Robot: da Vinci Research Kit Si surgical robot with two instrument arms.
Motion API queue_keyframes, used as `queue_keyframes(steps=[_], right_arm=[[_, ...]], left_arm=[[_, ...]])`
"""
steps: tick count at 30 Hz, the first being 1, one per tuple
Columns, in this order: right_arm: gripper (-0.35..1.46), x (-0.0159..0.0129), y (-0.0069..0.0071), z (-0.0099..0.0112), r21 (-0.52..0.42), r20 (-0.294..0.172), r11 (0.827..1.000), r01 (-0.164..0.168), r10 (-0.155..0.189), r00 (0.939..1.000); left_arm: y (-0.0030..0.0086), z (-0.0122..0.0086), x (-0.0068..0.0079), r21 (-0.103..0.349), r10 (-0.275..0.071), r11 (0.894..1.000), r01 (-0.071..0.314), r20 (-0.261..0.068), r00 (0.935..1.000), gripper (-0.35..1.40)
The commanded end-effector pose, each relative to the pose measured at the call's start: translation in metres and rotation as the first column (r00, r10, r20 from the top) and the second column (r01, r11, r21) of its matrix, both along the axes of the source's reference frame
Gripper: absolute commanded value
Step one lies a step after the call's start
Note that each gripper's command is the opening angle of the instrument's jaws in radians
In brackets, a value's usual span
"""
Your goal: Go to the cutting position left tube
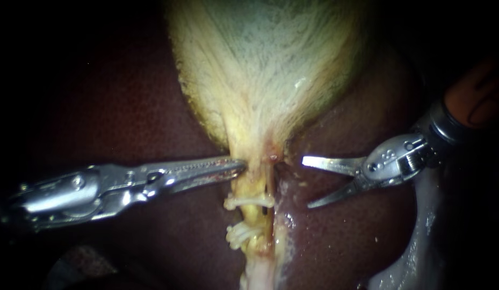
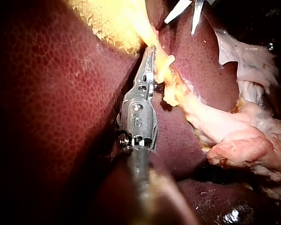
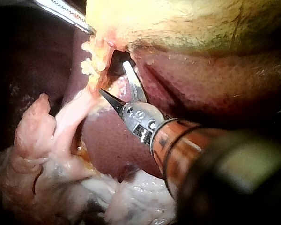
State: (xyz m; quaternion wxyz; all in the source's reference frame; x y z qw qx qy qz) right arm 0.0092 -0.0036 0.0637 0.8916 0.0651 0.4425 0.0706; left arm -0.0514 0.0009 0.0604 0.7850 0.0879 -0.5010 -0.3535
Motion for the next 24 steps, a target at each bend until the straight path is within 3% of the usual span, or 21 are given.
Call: queue_keyframes(steps=[1, 5, 10, 15, 19, 24], right_arm=[[1.43, 0.0003, -0.0004, 0.0001, 0.014, -0.021, 1.0, 0.02, -0.02, 0.9996], [1.43, 0.0015, -0.002, 0.0008, 0.06, -0.056, 0.998, 0.037, -0.034, 0.9978], [1.43, 0.0046, -0.0057, 0.0023, 0.141, -0.113, 0.986, 0.091, -0.076, 0.9907], [1.43, 0.0079, -0.009, 0.0041, 0.185, -0.122, 0.973, 0.141, -0.12, 0.9852], [1.43, 0.0088, -0.0103, 0.0057, 0.202, -0.105, 0.966, 0.161, -0.142, 0.9843], [1.42, 0.0082, -0.01, 0.0074, 0.195, -0.059, 0.967, 0.161, -0.152, 0.9866]], left_arm=[[0.0, 0.0, 0.0, 0.005, -0.002, 1.0, 0.002, 0.002, 1.0, -0.03], [0.0004, -0.0003, 0.0005, 0.009, 0.001, 1.0, -0.001, 0.005, 1.0, -0.03], [0.0028, -0.0017, 0.0024, 0.019, -0.015, 1.0, 0.015, -0.003, 0.9999, -0.01], [0.0043, -0.0026, 0.004, 0.027, -0.036, 0.999, 0.036, -0.007, 0.9993, -0.01], [0.0041, -0.0028, 0.0042, 0.027, -0.036, 0.999, 0.036, -0.007, 0.9993, -0.01], [0.0037, -0.0036, 0.0044, 0.027, -0.037, 0.999, 0.037, -0.008, 0.9993, -0.01]])
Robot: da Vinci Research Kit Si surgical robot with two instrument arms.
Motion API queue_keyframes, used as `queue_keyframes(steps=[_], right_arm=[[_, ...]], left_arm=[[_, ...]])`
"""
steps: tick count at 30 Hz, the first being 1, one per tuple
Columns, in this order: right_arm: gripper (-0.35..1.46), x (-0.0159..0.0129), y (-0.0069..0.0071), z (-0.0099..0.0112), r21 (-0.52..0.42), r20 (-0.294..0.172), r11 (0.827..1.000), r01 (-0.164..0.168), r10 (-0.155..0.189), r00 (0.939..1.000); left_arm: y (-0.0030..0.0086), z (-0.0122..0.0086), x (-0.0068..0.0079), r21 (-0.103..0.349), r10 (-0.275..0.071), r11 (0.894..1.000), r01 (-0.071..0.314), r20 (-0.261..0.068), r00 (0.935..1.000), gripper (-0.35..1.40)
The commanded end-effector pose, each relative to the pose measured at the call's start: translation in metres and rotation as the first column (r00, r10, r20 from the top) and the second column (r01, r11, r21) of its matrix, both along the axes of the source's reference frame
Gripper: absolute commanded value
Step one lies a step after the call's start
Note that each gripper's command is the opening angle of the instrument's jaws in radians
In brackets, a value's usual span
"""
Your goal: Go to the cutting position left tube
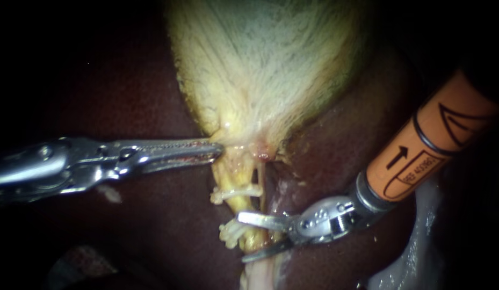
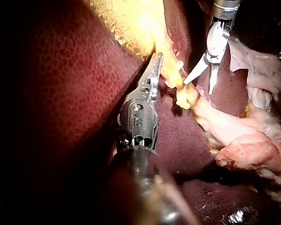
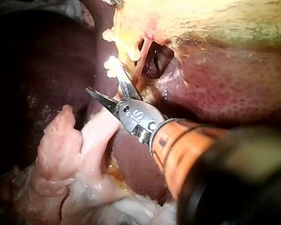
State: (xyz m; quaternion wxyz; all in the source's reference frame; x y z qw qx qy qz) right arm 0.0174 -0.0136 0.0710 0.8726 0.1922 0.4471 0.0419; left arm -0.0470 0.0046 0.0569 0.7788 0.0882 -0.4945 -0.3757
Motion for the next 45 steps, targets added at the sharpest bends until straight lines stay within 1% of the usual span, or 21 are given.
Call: queue_keyframes(steps=[1, 5, 10, 16, 19, 21, 24, 25, 27, 30, 35, 38, 41, 45], right_arm=[[1.42, -0.0003, 0.0003, 0.0003, -0.009, 0.009, 1.0, -0.011, 0.011, 0.9999], [1.42, -0.0009, 0.0012, 0.0009, -0.009, 0.023, 0.999, -0.033, 0.033, 0.9992], [1.4, -0.0007, 0.0013, 0.001, 0.014, 0.035, 0.999, -0.05, 0.049, 0.9982], [1.4, 0.0007, 0.0012, 0.0012, 0.013, 0.039, 0.998, -0.056, 0.056, 0.9977], [1.38, 0.0015, 0.0011, 0.0013, 0.027, 0.034, 0.998, -0.051, 0.05, 0.9982], [1.38, 0.002, 0.0009, 0.0015, 0.037, 0.03, 0.999, -0.039, 0.038, 0.9988], [1.38, 0.0027, 0.0006, 0.0018, 0.053, 0.012, 0.998, -0.023, 0.022, 0.9997], [1.37, 0.003, 0.0005, 0.0019, 0.064, 0.008, 0.998, -0.024, 0.024, 0.9997], [1.37, 0.0036, 0.0005, 0.0021, 0.084, -0.007, 0.996, -0.032, 0.032, 0.9994], [1.37, 0.0045, 0.0007, 0.0024, 0.132, -0.036, 0.99, -0.058, 0.063, 0.9974], [1.32, 0.0061, 0.001, 0.0027, 0.186, -0.064, 0.98, -0.071, 0.084, 0.9944], [1.32, 0.007, 0.001, 0.0028, 0.216, -0.082, 0.973, -0.076, 0.096, 0.9921], [1.3, 0.0075, 0.0011, 0.0028, 0.234, -0.082, 0.968, -0.086, 0.108, 0.9908], [1.3, 0.0075, 0.0011, 0.0028, 0.237, -0.083, 0.968, -0.088, 0.11, 0.9905]], left_arm=[[-0.0002, -0.0003, -0.0001, -0.001, 0.0, 1.0, 0.0, -0.001, 1.0, -0.01], [-0.0008, -0.0011, -0.0004, -0.003, -0.005, 1.0, 0.005, -0.005, 1.0, -0.01], [-0.0015, -0.0017, -0.0007, -0.008, 0.004, 1.0, -0.004, -0.001, 1.0, -0.01], [-0.002, -0.0019, -0.0011, -0.008, 0.008, 1.0, -0.008, 0.002, 1.0, -0.01], [-0.002, -0.0019, -0.0013, -0.009, 0.007, 1.0, -0.007, 0.001, 1.0, -0.01], [-0.0019, -0.0019, -0.0013, -0.009, 0.007, 1.0, -0.007, 0.001, 1.0, -0.01], [-0.0019, -0.0018, -0.0014, -0.009, 0.007, 1.0, -0.007, 0.001, 1.0, -0.01], [-0.0019, -0.0018, -0.0015, -0.009, 0.007, 1.0, -0.007, 0.001, 1.0, -0.01], [-0.0018, -0.0017, -0.0015, -0.009, 0.007, 1.0, -0.007, 0.001, 1.0, -0.01], [-0.0017, -0.0015, -0.0016, -0.009, 0.007, 1.0, -0.007, 0.001, 1.0, -0.01], [-0.0017, -0.0015, -0.0017, -0.009, 0.006, 1.0, -0.006, 0.001, 1.0, -0.01], [-0.0017, -0.0015, -0.0017, -0.009, 0.006, 1.0, -0.006, 0.001, 1.0, -0.01], [-0.0017, -0.0015, -0.0018, -0.009, 0.006, 1.0, -0.006, 0.001, 1.0, -0.01], [-0.0017, -0.0014, -0.0018, -0.009, 0.006, 1.0, -0.006, 0.0, 1.0, -0.01]])
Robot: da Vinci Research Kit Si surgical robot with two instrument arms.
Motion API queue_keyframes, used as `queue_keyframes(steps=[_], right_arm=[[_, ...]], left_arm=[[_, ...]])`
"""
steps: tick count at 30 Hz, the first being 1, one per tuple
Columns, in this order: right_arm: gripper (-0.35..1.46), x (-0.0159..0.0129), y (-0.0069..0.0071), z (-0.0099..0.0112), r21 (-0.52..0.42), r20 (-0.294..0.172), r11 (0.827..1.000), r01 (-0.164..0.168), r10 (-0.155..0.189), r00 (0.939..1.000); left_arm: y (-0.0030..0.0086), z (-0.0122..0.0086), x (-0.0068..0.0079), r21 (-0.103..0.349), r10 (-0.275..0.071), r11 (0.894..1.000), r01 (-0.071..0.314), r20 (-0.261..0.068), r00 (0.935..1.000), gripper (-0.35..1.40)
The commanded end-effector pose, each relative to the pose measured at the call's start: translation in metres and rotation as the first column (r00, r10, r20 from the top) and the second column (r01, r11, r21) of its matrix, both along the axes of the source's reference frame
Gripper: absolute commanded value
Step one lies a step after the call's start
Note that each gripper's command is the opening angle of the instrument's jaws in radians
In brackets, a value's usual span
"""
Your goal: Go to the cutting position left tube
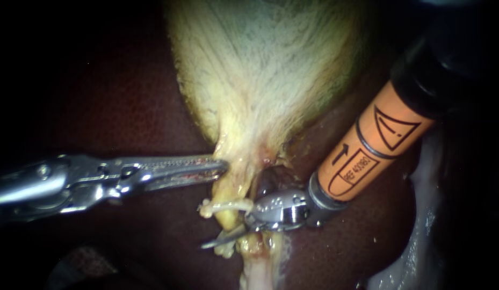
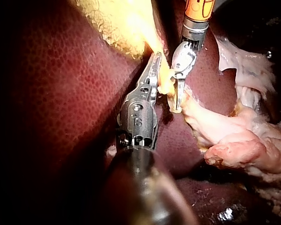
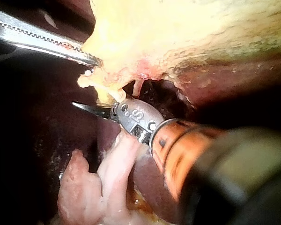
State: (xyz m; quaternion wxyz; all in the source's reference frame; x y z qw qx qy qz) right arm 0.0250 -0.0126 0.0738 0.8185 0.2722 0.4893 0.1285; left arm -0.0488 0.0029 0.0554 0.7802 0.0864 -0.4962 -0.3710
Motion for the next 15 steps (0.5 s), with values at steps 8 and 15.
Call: queue_keyframes(steps=[8, 15], right_arm=[[1.3, -0.0002, 0.0001, 0.0001, 0.005, 0.002, 1.0, -0.002, 0.002, 1.0], [1.3, -0.0004, 0.0, 0.0002, 0.01, 0.003, 1.0, -0.003, 0.003, 1.0]], left_arm=[[0.0001, 0.0002, 0.0, 0.0, 0.0, 1.0, 0.0, 0.0, 1.0, -0.01], [0.0002, 0.0003, -0.0001, 0.0, 0.0, 1.0, 0.0, 0.0, 1.0, -0.01]])
